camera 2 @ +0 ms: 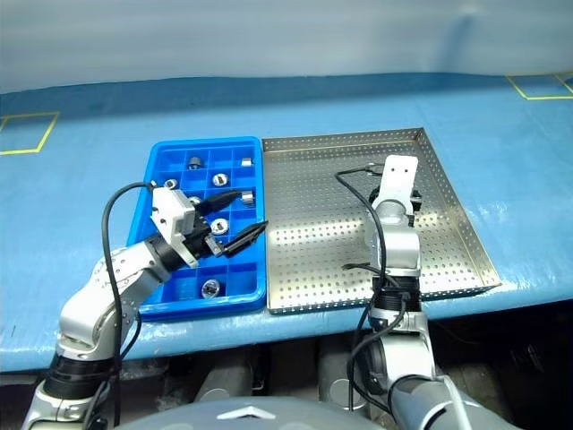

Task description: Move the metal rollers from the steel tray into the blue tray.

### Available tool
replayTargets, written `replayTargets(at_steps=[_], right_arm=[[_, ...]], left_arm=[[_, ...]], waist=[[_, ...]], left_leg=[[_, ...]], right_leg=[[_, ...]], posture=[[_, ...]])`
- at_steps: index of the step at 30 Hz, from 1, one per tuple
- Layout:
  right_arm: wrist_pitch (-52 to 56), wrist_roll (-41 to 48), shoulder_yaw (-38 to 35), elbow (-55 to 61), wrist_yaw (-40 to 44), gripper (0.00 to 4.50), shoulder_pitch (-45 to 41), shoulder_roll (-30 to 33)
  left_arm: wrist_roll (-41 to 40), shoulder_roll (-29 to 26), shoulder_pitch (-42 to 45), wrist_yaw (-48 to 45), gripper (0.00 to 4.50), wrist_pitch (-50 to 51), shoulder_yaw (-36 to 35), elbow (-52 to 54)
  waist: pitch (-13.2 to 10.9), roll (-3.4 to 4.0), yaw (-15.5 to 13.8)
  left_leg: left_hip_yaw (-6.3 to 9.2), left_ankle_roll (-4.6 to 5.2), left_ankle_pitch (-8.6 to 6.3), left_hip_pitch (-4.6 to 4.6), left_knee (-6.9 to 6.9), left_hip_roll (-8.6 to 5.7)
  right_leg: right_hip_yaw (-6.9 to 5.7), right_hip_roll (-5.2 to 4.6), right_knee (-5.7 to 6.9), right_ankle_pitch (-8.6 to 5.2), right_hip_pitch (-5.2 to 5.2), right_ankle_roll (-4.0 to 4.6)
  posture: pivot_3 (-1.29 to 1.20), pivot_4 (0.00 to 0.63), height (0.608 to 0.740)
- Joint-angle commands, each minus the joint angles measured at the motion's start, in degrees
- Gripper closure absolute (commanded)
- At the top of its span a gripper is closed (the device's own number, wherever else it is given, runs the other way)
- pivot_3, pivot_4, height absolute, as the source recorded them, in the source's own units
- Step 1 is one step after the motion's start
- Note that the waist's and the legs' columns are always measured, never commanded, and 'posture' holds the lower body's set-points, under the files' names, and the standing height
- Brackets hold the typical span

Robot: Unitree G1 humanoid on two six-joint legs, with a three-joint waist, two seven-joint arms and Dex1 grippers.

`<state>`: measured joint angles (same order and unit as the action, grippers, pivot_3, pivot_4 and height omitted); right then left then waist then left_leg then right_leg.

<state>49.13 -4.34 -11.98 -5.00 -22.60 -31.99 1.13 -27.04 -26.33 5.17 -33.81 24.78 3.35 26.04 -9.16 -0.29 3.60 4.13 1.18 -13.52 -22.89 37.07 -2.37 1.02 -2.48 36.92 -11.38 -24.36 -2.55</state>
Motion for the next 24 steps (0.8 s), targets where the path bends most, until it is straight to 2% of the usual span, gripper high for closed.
replayTargets(at_steps=[1, 14, 20, 21, 24], right_arm=[[0.2, -1.1, -1.0, 0.6, -2.4, 0.82, -2.2, -0.3], [1.0, 1.6, -6.0, -4.9, -3.9, 0.82, -5.5, -1.4], [0.8, 2.0, -6.9, -5.8, -4.4, 2.69, -6.1, -1.4], [0.8, 1.9, -6.9, -5.8, -4.4, 2.83, -6.2, -1.4], [0.6, 1.8, -6.4, -5.6, -4.1, 2.83, -6.1, -1.2]], left_arm=[[-0.2, 0.0, -0.2, 0.1, 0.0, -0.3, -0.8, 2.8], [-0.1, 0.3, -0.3, 0.0, 0.0, -0.7, -0.5, 2.9], [-0.2, 0.3, -0.3, 0.0, 0.0, -0.7, -0.6, 2.9], [-0.2, 0.3, -0.3, 0.0, 0.0, -0.7, -0.6, 2.9], [-0.2, 0.2, -0.4, -0.1, 0.0, -0.7, -0.8, 3.0]], waist=[[0.0, 0.0, 0.0], [0.0, 0.01, 0.0], [0.0, 0.01, -0.1], [0.0, 0.01, -0.1], [0.0, 0.01, -0.1]], left_leg=[[0.0, 0.0, 0.0, 0.0, 0.0, 0.0], [-0.02, 0.0, 0.0, 0.01, 0.0, 0.0], [-0.03, 0.01, 0.0, 0.01, 0.0, 0.0], [-0.03, 0.01, 0.0, 0.01, 0.0, 0.0], [-0.03, 0.01, 0.0, 0.01, 0.0, 0.0]], right_leg=[[0.01, 0.0, 0.0, 0.0, 0.0, 0.0], [0.02, 0.01, 0.01, 0.01, 0.0, -0.01], [0.03, 0.01, 0.01, 0.02, 0.0, -0.01], [0.03, 0.01, 0.01, 0.02, 0.0, -0.01], [0.03, 0.01, 0.01, 0.02, 0.0, -0.02]], posture=[[-0.03, 0.15, 0.74], [-0.02, 0.15, 0.74], [-0.02, 0.15, 0.74], [-0.02, 0.15, 0.74], [-0.01, 0.15, 0.74]])
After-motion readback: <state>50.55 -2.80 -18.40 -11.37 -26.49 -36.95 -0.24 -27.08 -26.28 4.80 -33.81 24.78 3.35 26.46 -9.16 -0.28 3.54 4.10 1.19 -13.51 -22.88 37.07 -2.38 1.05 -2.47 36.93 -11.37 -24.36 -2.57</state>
